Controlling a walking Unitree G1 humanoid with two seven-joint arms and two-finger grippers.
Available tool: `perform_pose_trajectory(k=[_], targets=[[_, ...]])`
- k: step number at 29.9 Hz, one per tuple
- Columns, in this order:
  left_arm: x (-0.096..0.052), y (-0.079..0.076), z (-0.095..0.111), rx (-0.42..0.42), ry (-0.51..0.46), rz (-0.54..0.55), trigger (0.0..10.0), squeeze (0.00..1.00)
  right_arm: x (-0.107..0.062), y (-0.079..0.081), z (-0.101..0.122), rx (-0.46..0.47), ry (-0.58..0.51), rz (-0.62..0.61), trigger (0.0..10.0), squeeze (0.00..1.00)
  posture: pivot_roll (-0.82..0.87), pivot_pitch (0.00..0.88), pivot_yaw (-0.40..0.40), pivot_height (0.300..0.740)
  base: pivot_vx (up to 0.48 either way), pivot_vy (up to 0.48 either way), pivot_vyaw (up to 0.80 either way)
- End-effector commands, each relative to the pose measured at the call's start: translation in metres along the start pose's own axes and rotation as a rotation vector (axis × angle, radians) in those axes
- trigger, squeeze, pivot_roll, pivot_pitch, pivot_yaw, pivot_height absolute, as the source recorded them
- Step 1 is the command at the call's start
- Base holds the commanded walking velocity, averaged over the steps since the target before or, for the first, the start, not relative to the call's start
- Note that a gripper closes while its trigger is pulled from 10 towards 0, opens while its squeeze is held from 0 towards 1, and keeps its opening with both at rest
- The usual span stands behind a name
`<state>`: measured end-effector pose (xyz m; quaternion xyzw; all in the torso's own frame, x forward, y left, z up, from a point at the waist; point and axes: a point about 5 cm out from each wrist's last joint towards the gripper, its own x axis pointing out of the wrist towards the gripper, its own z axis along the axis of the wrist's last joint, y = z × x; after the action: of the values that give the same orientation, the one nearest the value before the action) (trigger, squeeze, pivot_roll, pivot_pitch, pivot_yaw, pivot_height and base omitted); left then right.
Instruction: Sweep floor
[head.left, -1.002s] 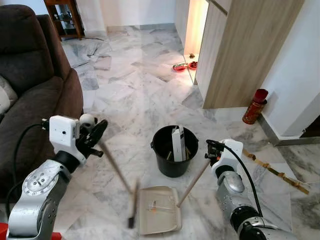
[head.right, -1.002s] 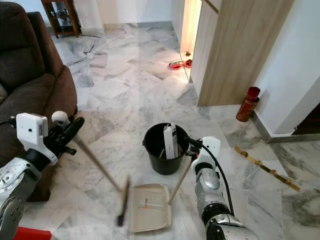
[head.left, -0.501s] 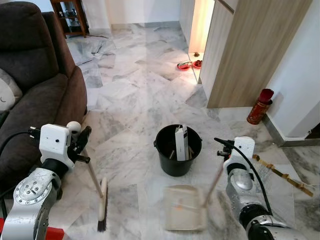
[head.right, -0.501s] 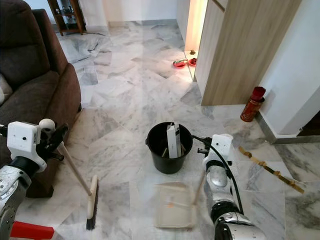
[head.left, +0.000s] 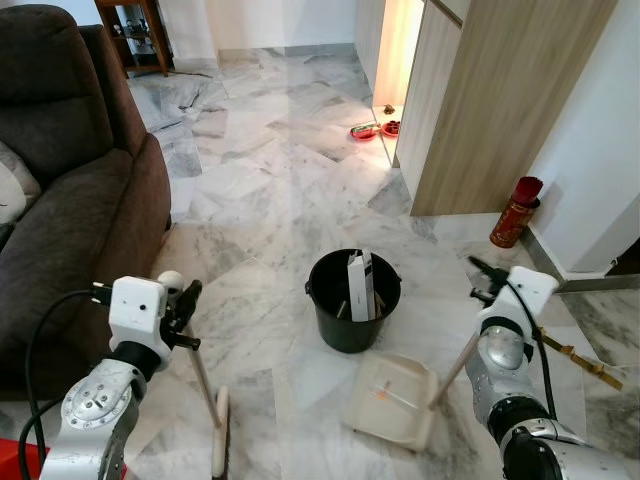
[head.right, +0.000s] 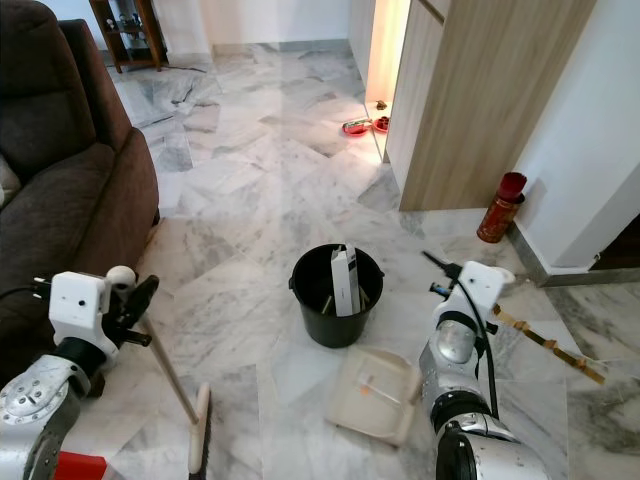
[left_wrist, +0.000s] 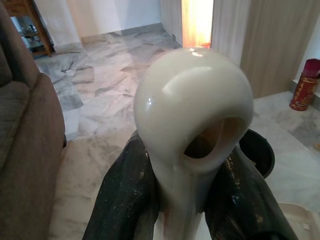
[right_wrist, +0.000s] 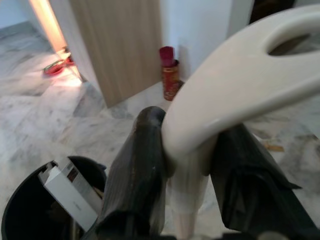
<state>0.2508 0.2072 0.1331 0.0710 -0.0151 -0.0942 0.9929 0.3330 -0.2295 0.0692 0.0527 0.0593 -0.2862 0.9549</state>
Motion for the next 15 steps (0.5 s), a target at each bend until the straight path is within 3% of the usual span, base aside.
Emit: perform_pose_trajectory(k=[1,15], targets=[[-0.002,0.000,-0.002,0.025,-0.006,0.007,10.0,0.00,0.005,0.003,0.015,0.046,-0.051,-0.025,10.0,0.00,0.05,0.040,0.023,0.740,0.000,0.000,0.00],[-0.003,-0.008,-0.010,0.024,-0.004,-0.015,10.0,0.00,0.015,-0.008,0.041,-0.044,-0.176,-0.093,10.0,0.00,0.05,0.039,0.023,0.740,0.000,0.000,0.00]])
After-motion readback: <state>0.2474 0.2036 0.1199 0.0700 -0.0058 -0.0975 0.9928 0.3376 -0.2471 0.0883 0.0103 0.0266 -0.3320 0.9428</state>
